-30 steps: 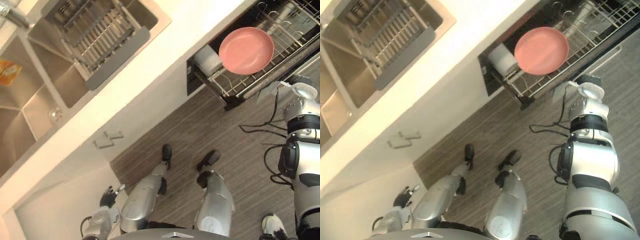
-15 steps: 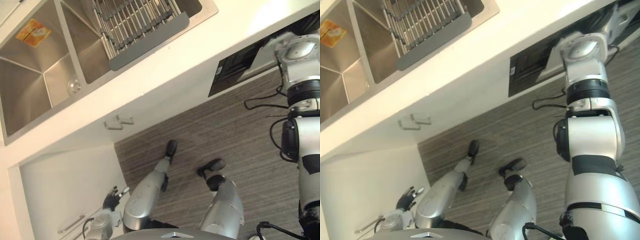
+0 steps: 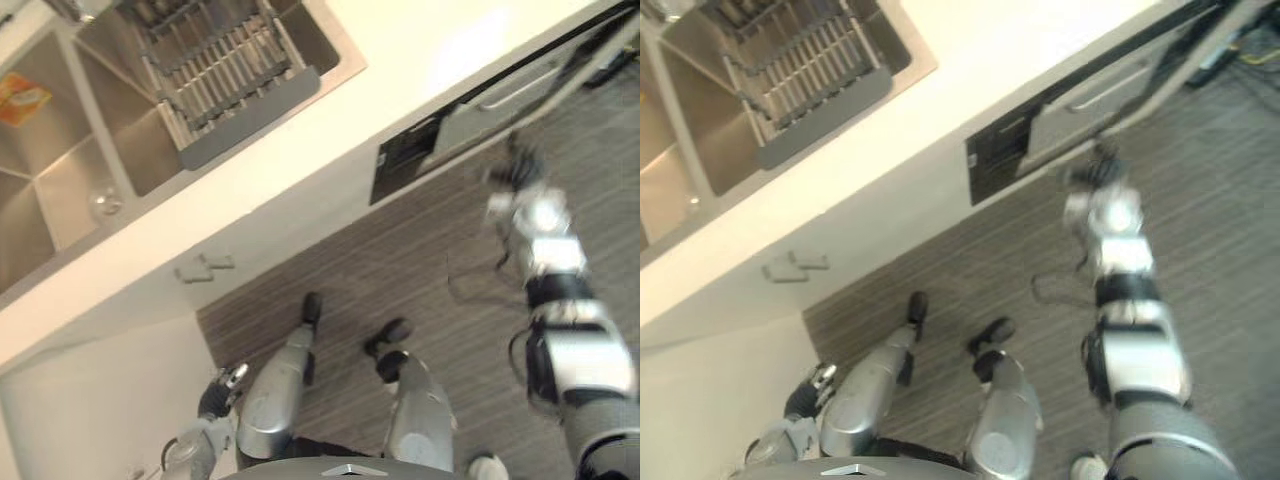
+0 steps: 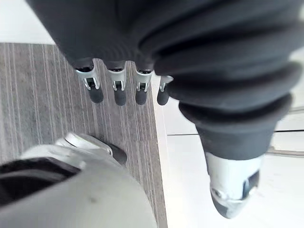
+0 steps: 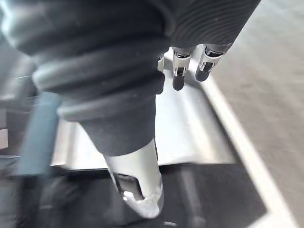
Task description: Walk over to the sink, pick up the cup, carry it to the dishwasher, place the cup inside the dishwasher, then close the dishwasher door
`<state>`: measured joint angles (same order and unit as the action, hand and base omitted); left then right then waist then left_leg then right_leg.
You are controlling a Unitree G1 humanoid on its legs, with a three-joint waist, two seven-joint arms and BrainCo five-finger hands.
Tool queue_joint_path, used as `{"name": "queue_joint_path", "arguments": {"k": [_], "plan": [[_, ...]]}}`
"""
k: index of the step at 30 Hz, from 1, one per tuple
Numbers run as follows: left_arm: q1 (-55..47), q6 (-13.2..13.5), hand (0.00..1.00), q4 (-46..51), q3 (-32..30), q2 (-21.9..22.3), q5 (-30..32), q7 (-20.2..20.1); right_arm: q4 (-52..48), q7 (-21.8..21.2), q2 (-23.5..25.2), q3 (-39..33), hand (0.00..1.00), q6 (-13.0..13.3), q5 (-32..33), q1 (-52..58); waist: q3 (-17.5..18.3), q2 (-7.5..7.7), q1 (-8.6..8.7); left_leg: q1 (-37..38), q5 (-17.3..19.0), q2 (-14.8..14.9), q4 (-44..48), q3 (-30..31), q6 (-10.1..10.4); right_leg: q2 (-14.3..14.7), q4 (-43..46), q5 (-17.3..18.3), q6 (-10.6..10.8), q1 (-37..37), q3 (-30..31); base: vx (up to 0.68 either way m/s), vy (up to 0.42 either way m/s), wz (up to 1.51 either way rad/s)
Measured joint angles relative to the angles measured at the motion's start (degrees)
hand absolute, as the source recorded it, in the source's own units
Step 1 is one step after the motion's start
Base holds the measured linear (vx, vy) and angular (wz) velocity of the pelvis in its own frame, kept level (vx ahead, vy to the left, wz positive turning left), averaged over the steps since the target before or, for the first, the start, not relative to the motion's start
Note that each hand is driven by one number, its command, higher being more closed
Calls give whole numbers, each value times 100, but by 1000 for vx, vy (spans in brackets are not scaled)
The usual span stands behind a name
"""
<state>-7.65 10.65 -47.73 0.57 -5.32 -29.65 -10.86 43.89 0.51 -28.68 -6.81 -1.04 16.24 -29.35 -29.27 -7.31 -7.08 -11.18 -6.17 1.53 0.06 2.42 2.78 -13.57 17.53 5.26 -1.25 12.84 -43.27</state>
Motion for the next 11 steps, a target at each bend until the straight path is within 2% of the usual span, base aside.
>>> {"name": "queue_joint_path", "arguments": {"k": [2, 4, 6, 7, 8, 9, 10, 11], "plan": [[-64, -106, 0, -51, -199, -84, 12, 15, 223, -196, 729, -300, 0, 158, 176, 1101, 61, 284, 151, 161, 233, -56, 126, -2, 11, -84, 149, 73, 102, -195, -12, 124, -10, 0], [-226, -142, 0, -212, -493, -109, 79, 56, 924, -381, 1350, -576, 0, 405, 247, 1970, 221, 590, 285, 525, 577, -99, 237, -86, -94, -318, 657, 171, 215, -426, 205, 118, -5, -19], [-265, -131, 0, -371, -567, -132, 241, 103, 1208, -442, 1712, -736, 0, 777, 148, 2700, 429, 711, 362, 975, 800, -101, 341, -31, -179, -465, 1555, -28, 243, -422, 994, 129, 38, 6], [-302, -113, 0, -482, -579, -100, 279, 176, 1341, -514, 1930, -827, 0, 997, 69, 2960, 624, 762, 429, 1143, 855, -54, 344, 122, -249, -421, 2001, -131, 296, -223, 1474, 147, 28, 34], [-290, -126, 0, -531, -609, -113, 292, 209, 1379, -526, 2052, -874, 0, 1110, -9, 3086, 736, 685, 484, 1163, 892, 9, 379, 224, -258, -231, 1835, 66, 430, -172, 1753, 185, -23, 58], [-227, -166, 0, -607, -709, -104, 316, 318, 1424, -525, 2272, -925, 0, 1247, -152, 3296, 938, 699, 569, 1162, 927, 163, 396, 464, -239, 243, 1123, 338, 502, -211, 2269, 188, -74, 83], [-54, -219, 0, -714, -747, -94, 422, 337, 1446, -525, 2396, -1037, 0, 1343, -237, 3398, 1025, 744, 626, 1174, 936, 212, 382, 719, -225, 578, 500, 357, 494, -242, 2682, 183, -94, 91], [42, -276, 0, -749, -827, -103, 472, 332, 1449, -524, 2436, -1073, 0, 1353, -300, 3441, 1035, 777, 627, 1205, 951, 217, 383, 826, -202, 693, 240, 342, 490, -260, 2883, 85, -73, 59]]}}
